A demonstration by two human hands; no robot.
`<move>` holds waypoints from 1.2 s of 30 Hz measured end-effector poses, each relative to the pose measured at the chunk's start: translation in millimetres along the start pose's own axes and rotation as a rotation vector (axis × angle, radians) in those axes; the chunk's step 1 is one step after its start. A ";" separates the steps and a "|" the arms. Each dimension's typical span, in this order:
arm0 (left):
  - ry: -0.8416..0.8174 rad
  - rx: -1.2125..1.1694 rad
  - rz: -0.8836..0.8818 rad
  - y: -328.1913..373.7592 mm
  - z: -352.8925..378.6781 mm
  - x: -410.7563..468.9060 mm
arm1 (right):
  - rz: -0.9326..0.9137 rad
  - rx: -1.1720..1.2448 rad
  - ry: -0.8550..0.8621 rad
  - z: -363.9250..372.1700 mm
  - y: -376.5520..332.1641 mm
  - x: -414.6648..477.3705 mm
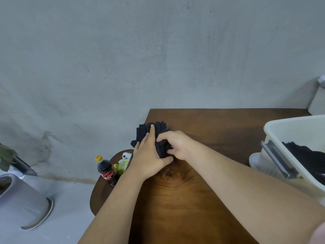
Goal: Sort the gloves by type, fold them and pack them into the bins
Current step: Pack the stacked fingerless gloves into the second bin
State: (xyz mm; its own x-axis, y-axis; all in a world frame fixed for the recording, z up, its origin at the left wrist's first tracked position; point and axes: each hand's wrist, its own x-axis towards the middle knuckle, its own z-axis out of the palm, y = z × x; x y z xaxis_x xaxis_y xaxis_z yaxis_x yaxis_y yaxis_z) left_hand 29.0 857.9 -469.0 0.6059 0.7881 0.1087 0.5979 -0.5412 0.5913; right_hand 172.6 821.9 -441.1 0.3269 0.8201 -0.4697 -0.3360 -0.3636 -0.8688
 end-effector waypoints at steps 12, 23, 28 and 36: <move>0.010 -0.474 0.053 4.8 -29.5 -35.6 | -0.179 -0.107 -0.107 7.6 -7.0 -15.6; 0.069 -0.241 0.239 69.0 -95.0 -61.4 | -0.335 -0.215 -0.172 -30.0 -69.7 -95.1; 0.014 -0.022 0.428 123.6 -108.0 -62.4 | -0.384 -0.173 -0.160 -65.6 -96.7 -145.6; -0.022 0.128 0.609 232.9 -83.1 -59.1 | -0.480 -0.204 -0.077 -159.0 -134.6 -243.3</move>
State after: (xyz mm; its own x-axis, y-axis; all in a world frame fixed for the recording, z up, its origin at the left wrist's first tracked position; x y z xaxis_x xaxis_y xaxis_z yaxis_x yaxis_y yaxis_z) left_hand 88.8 709.7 -271.3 0.8679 0.3214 0.3787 0.1991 -0.9236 0.3275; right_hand 278.7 601.1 -234.8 0.3337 0.9427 -0.0056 0.0167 -0.0119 -0.9998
